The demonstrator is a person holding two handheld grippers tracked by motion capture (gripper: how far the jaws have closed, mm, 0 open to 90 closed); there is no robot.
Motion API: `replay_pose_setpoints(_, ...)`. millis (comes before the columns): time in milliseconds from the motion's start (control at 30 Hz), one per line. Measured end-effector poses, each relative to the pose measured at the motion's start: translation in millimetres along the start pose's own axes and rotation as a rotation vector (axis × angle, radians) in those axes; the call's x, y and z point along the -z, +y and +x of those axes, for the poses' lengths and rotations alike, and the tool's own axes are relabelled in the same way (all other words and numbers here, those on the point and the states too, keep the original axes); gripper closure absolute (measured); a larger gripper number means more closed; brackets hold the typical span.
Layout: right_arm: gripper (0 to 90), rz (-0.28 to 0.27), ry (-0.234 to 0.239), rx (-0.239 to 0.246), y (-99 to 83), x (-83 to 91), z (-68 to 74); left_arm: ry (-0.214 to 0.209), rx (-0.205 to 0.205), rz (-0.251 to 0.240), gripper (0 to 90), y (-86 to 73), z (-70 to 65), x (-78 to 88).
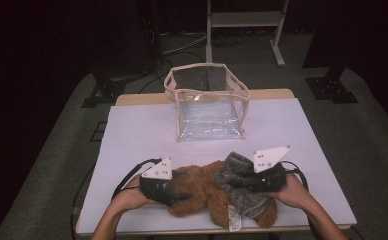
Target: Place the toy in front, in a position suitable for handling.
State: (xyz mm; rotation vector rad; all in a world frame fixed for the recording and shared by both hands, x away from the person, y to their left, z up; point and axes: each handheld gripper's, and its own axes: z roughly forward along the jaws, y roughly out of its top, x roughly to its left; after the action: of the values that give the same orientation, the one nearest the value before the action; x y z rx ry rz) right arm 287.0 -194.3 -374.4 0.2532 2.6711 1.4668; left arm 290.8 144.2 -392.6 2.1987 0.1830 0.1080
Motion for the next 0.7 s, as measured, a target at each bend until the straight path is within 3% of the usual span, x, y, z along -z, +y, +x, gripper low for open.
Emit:
replay_pose_setpoints(167,78.8,-0.024,-0.025,-0.044,-26.7,23.4,10.1,0.009,0.003,-0.004,38.3,-1.2,-1.2,1.3)
replay_pose_setpoints(267,78.8,0.017,-0.050,-0.072,-47.5,33.8,15.6,0.012,0.004,-0.011,38.1,-3.4,-1.5,2.1)
replay_pose_setpoints(367,78.7,-0.026,-0.050,-0.136,-66.6,39.5,16.5,0.016,-0.006,-0.016,37.8,-3.2,-2.2,2.2)
replay_pose_setpoints(533,78.9,-0.049,-0.057,-0.124,-60.4,24.7,9.1,0.041,0.007,-0.007,36.7,-4.8,-1.0,8.5)
replay_pose_setpoints(700,78.7,-0.085,-0.095,-0.122,-41.2,10.9,-14.9,0.059,0.037,-0.019,36.3,-16.9,1.2,19.3)
